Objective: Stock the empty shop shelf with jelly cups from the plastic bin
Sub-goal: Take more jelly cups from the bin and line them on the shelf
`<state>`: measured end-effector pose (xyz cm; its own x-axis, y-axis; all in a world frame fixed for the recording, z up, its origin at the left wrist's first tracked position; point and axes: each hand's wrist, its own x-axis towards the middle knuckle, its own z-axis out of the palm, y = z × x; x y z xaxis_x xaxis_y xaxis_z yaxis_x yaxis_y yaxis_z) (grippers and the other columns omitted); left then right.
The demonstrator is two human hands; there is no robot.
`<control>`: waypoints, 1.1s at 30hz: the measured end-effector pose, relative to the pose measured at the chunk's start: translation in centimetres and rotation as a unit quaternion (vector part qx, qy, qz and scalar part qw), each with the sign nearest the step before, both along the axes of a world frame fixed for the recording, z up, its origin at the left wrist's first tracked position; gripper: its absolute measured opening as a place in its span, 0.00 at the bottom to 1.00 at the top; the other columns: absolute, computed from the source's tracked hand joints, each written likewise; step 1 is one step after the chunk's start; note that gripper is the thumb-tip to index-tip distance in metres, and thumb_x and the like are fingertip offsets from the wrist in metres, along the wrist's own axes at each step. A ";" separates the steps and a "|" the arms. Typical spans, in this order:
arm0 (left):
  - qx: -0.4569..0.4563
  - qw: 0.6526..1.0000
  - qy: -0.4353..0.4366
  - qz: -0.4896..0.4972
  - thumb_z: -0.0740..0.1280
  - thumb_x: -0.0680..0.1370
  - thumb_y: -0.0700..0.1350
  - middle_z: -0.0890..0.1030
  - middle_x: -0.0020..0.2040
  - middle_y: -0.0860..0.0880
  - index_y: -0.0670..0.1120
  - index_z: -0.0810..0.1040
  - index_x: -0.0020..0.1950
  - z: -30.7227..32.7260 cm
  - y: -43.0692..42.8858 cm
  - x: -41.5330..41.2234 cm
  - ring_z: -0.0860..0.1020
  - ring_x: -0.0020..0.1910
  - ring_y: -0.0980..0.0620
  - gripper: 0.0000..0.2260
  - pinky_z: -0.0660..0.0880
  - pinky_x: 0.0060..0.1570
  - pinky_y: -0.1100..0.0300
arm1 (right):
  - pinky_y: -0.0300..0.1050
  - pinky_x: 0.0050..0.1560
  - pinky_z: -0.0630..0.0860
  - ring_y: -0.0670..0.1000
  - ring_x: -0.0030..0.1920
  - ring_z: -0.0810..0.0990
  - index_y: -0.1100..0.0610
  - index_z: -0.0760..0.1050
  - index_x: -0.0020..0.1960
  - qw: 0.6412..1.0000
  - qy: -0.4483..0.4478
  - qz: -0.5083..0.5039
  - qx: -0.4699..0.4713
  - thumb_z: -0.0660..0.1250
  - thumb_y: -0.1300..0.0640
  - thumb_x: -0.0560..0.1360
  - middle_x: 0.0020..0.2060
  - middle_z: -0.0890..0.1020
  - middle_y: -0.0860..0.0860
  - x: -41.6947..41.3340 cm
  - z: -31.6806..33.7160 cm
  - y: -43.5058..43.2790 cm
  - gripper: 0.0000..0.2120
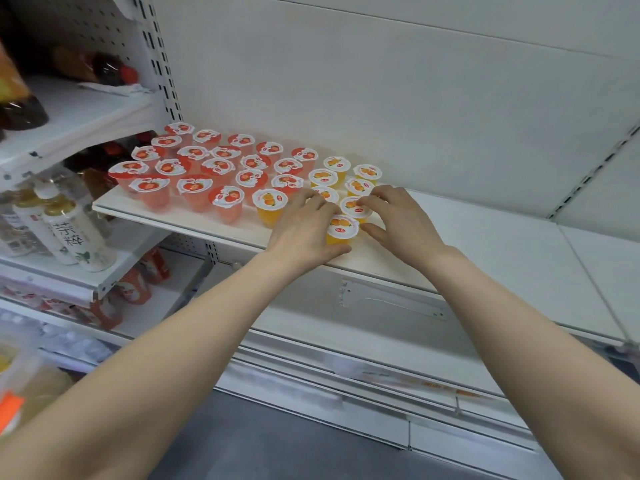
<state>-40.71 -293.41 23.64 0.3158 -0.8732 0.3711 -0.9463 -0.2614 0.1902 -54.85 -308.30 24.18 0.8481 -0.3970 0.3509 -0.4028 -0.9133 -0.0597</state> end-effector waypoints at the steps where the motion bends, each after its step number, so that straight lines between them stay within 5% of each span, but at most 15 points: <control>1: 0.000 1.000 -0.003 0.004 0.70 0.69 0.65 0.78 0.61 0.49 0.48 0.77 0.62 0.0 0.0 -0.1 0.66 0.67 0.46 0.29 0.65 0.66 0.52 | 0.55 0.58 0.74 0.59 0.58 0.74 0.54 0.76 0.65 1.000 0.000 0.001 0.001 0.71 0.53 0.75 0.61 0.76 0.54 -0.1 0.0 0.0 0.20; 18: -0.020 0.999 -0.016 -0.019 0.69 0.73 0.60 0.74 0.67 0.46 0.46 0.72 0.69 2.1 3.7 0.8 0.66 0.69 0.44 0.29 0.62 0.68 0.54 | 0.59 0.59 0.73 0.64 0.59 0.74 0.59 0.73 0.68 0.998 0.001 -0.008 -0.054 0.64 0.62 0.76 0.63 0.76 0.58 -0.8 3.3 2.9 0.20; 33: -0.076 0.995 -0.038 0.054 0.66 0.76 0.53 0.77 0.61 0.46 0.45 0.74 0.67 0.7 24.9 14.3 0.70 0.65 0.44 0.21 0.65 0.67 0.52 | 0.57 0.59 0.72 0.63 0.57 0.75 0.61 0.74 0.65 0.987 -0.059 0.102 -0.112 0.62 0.56 0.77 0.58 0.78 0.59 12.6 1.9 21.2 0.19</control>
<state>-26.38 -268.47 24.39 0.3705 -0.7675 0.5231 -0.9275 -0.3360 0.1640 -42.22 -287.10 26.05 0.8505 -0.1237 0.5112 -0.2117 -0.9703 0.1174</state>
